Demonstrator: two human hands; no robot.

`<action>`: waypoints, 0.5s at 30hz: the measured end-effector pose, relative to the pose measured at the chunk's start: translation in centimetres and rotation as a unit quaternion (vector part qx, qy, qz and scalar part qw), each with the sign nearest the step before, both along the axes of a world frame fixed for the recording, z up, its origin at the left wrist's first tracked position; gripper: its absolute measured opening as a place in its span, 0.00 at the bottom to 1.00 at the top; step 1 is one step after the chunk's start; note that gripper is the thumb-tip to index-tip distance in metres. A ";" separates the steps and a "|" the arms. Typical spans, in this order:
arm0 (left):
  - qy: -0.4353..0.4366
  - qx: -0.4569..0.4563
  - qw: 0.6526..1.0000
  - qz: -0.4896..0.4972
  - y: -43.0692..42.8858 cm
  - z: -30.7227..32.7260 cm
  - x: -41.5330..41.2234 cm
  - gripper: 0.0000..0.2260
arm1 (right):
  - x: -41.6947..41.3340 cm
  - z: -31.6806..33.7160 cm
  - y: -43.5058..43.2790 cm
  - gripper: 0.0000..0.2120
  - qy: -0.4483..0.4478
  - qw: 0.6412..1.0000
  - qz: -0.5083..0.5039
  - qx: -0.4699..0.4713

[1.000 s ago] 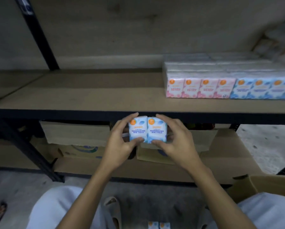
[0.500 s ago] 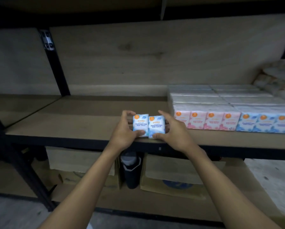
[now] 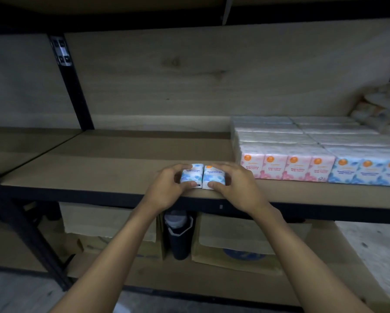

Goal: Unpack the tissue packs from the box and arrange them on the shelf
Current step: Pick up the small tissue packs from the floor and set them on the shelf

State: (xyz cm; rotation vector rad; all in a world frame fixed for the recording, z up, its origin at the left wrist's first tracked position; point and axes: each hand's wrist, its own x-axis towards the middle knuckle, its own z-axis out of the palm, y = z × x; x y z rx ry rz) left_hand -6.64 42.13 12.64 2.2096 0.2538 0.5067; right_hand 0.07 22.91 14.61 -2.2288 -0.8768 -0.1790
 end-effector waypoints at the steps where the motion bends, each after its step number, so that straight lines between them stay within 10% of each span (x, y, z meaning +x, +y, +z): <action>1: -0.005 0.007 1.000 -0.005 -0.1 -0.1 -0.2 0.23 | -0.2 -0.1 0.0 0.25 -0.007 1.000 -0.001 -0.009; 15: -0.041 0.082 0.996 0.013 0.0 0.2 1.0 0.18 | 0.8 0.0 1.7 0.23 -0.004 0.997 -0.033 -0.073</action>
